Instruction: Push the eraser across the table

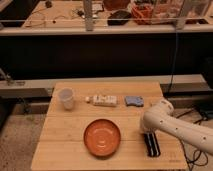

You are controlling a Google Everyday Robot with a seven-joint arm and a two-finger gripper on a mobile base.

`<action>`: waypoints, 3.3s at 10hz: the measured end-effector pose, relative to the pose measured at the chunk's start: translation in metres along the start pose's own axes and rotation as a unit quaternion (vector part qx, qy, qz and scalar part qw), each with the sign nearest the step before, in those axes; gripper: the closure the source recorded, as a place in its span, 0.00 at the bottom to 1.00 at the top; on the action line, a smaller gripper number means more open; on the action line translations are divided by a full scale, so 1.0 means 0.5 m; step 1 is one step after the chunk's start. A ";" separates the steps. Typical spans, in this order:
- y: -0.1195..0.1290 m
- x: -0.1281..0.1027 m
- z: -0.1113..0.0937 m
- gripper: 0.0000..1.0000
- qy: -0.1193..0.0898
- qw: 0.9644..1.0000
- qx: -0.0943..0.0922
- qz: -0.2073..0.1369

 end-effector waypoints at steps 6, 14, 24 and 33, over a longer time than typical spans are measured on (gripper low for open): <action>-0.002 0.025 0.012 1.00 -0.001 1.000 -0.002 0.008; -0.006 0.032 0.022 1.00 -0.001 1.000 -0.005 0.014; -0.005 0.043 0.031 1.00 0.000 1.000 -0.010 0.025; -0.004 0.044 0.041 1.00 0.004 0.999 -0.018 0.031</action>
